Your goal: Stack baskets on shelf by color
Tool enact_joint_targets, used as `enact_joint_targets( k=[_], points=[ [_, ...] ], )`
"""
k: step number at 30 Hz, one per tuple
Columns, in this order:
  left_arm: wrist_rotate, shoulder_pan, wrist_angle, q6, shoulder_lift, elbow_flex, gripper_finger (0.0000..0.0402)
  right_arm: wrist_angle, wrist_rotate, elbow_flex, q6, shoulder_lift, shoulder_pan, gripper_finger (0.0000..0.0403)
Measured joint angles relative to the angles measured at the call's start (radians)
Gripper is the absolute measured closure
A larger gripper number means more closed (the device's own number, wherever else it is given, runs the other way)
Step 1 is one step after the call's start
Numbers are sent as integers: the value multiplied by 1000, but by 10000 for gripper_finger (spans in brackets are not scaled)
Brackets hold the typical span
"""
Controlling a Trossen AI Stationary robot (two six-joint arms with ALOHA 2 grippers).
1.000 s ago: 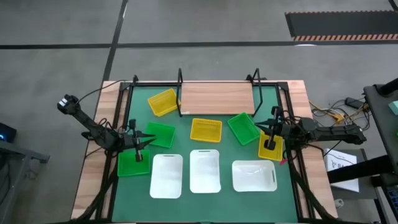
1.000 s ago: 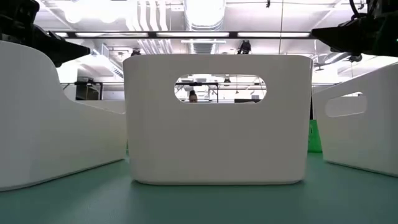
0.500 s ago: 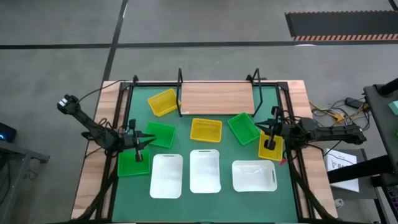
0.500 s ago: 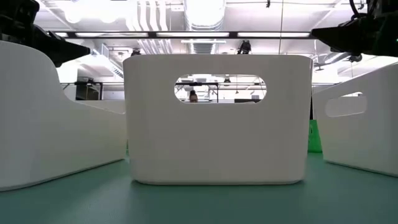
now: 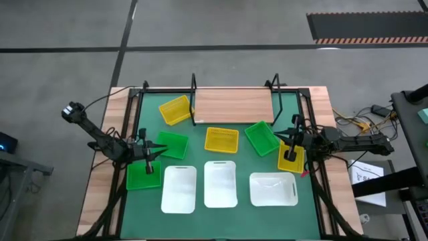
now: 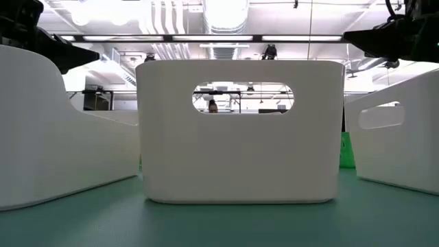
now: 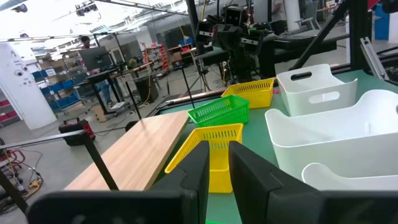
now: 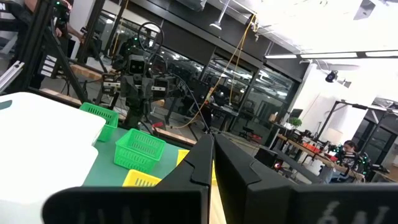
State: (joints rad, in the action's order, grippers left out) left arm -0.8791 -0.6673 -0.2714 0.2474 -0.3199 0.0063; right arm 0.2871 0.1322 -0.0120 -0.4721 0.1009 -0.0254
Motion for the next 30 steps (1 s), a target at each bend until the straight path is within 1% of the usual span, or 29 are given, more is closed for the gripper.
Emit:
enact_joint_targets(
  k=[30],
  points=[
    [0, 0, 0, 0, 0, 0, 357, 0, 0, 0, 0, 0, 0, 394]
  ],
)
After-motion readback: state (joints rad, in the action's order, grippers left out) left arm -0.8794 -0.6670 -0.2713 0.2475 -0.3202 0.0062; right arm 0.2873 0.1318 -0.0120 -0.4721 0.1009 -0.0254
